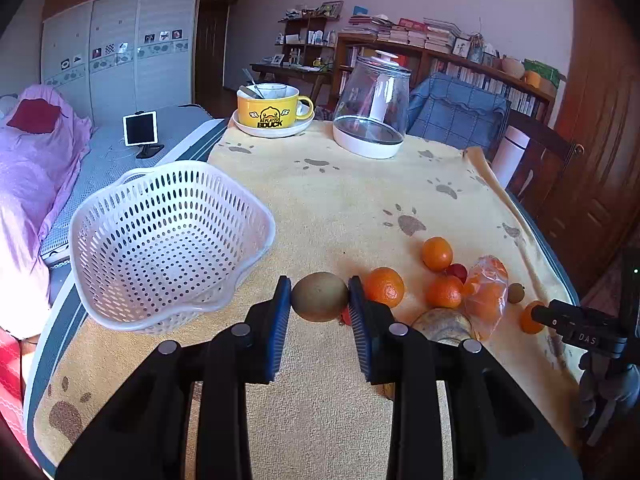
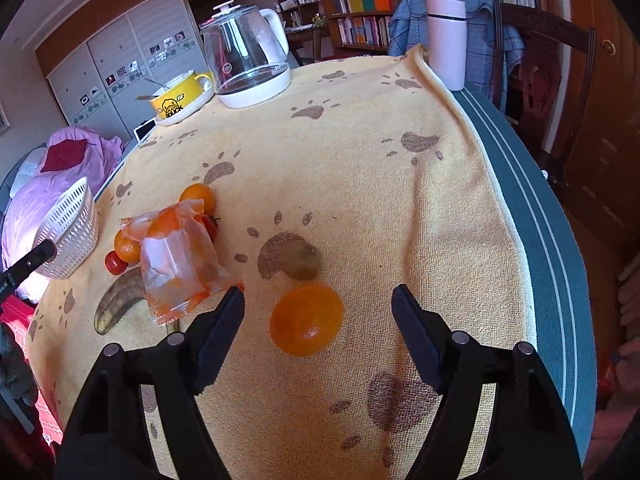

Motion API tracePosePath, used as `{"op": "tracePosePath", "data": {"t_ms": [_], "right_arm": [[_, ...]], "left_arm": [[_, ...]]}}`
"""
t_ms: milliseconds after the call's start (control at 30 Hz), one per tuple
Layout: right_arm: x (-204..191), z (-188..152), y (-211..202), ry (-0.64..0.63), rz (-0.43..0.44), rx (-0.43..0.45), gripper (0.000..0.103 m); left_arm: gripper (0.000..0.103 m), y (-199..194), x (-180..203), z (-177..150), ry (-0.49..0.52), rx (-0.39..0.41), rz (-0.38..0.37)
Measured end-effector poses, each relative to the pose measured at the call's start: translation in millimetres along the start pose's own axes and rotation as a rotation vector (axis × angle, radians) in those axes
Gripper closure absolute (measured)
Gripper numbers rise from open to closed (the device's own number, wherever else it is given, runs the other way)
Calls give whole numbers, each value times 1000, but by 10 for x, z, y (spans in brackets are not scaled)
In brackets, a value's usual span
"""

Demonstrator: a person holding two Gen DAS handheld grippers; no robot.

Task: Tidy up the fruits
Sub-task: 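Carry the kiwi into the white basket with the left tool while the right tool grasps an orange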

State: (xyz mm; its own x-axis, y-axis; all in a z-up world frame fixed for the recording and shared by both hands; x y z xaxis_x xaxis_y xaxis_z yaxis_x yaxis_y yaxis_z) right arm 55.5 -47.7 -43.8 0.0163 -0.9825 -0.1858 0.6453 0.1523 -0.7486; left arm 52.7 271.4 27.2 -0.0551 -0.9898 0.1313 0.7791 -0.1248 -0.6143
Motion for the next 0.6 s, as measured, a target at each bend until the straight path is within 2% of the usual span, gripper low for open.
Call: {"op": "tracePosePath", "data": {"t_ms": [233,333,600], "right_arm": [[-35,-84,71,-49,-57,-6,37],[-24,-98,89,-49,-63,-12,44],[-23,-112,115,-60,-80,-14,46]], "left_arm": [[73,-28,-361,161,-52,32,69],[73,-8,-537,227,-66,49,118],[72,83,-881,260,-96,64,219]]}}
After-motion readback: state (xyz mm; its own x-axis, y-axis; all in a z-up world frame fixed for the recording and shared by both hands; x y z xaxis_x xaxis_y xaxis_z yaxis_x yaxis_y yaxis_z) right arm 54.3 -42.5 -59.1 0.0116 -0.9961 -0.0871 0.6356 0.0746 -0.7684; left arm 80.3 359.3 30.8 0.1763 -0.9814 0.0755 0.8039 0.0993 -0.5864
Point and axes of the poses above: each gripper's, at about its wrist camera, not at the fingertips, and y roughly the way its jaws point, x to its right, z to its top, the point moved 10 cm from there along y, roughly the way its jaws point, and after that the axes turned 1 degree about -z, right-handed, at the moved point
